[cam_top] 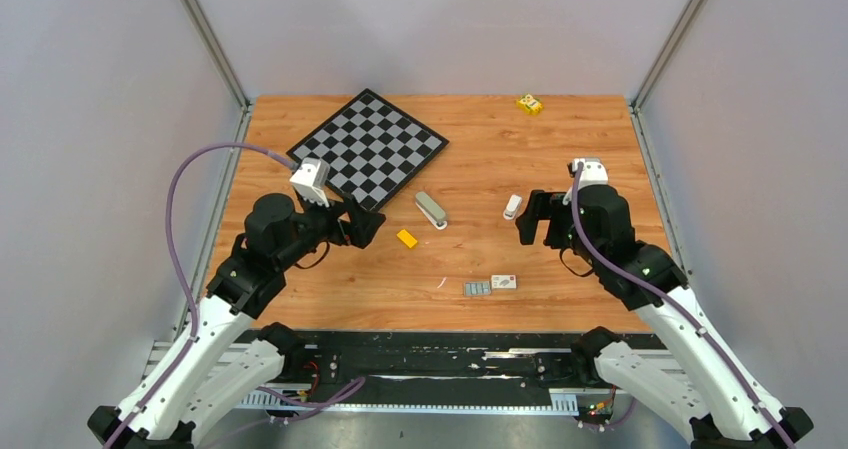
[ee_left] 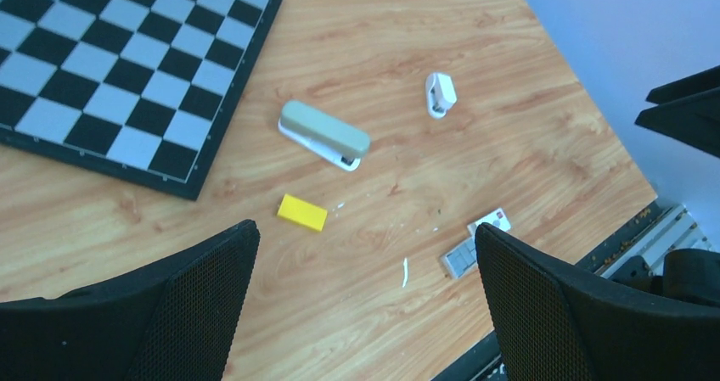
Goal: Load the staples into the stapler
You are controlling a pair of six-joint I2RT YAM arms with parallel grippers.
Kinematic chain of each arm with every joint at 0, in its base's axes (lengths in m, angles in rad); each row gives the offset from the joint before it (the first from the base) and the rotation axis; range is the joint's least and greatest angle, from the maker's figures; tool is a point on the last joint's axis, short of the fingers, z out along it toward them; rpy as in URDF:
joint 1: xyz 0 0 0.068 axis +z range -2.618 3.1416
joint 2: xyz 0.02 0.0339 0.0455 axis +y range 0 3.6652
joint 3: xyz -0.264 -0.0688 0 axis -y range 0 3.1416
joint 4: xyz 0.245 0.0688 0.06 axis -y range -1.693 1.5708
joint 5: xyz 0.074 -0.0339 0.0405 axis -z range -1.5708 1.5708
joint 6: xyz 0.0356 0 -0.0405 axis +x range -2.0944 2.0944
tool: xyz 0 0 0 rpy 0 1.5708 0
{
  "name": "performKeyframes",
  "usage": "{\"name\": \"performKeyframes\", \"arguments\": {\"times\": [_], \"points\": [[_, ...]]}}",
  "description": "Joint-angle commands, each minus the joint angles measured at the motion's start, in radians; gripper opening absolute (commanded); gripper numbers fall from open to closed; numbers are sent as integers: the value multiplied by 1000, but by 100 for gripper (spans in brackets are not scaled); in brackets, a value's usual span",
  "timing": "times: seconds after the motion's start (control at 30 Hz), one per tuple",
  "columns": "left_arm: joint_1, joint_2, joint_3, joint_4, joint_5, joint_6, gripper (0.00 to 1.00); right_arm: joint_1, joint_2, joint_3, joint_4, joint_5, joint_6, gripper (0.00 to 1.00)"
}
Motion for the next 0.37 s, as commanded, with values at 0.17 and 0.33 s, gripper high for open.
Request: {"name": "performKeyframes", "arguments": {"times": [0.17, 0.33], "points": [[-5, -20, -21, -28, -33, -3, 100, -10, -5, -2, -21, 23, 37, 100], [-5, -24, -19, -35, -48, 0, 100, -10, 1, -3, -25, 32, 30, 100]]}}
